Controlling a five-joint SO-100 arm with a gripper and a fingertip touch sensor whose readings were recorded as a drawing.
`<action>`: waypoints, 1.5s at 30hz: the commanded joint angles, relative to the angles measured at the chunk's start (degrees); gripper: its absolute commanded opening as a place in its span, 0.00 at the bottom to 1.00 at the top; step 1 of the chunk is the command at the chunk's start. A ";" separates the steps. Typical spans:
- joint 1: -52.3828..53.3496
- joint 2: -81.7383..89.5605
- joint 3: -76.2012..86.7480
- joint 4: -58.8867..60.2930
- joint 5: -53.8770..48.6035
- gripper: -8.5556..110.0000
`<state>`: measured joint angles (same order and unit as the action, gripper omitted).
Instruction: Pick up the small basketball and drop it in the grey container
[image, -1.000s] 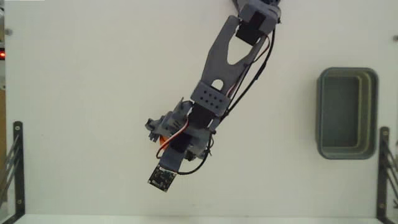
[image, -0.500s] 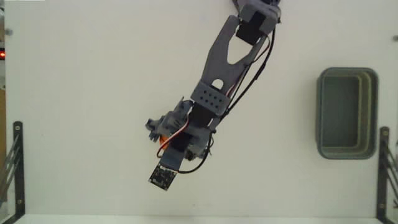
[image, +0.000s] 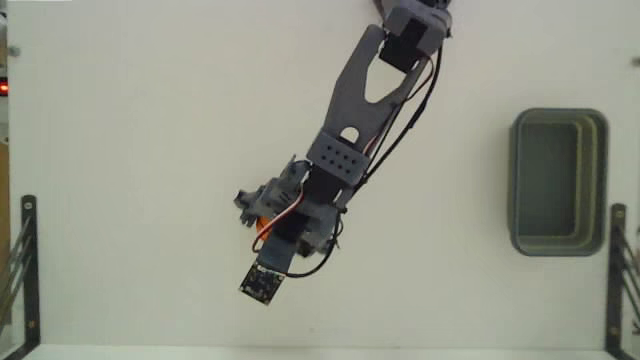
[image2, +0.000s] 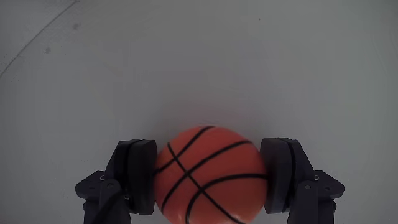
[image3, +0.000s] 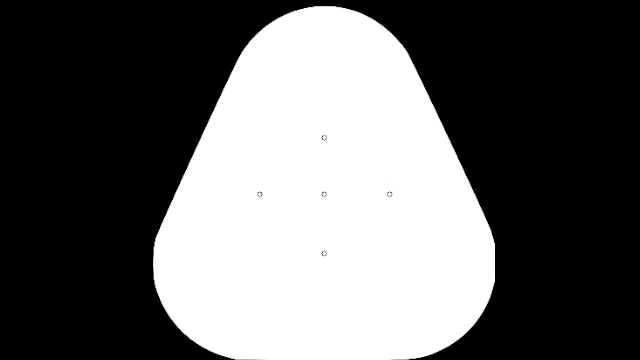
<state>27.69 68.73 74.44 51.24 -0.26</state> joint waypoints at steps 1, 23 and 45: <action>0.97 2.44 0.64 -0.75 0.26 1.00; 0.97 2.42 0.88 -1.01 0.26 1.00; 0.97 2.42 0.88 -1.01 0.26 0.96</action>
<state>27.69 68.73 75.41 51.15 -0.26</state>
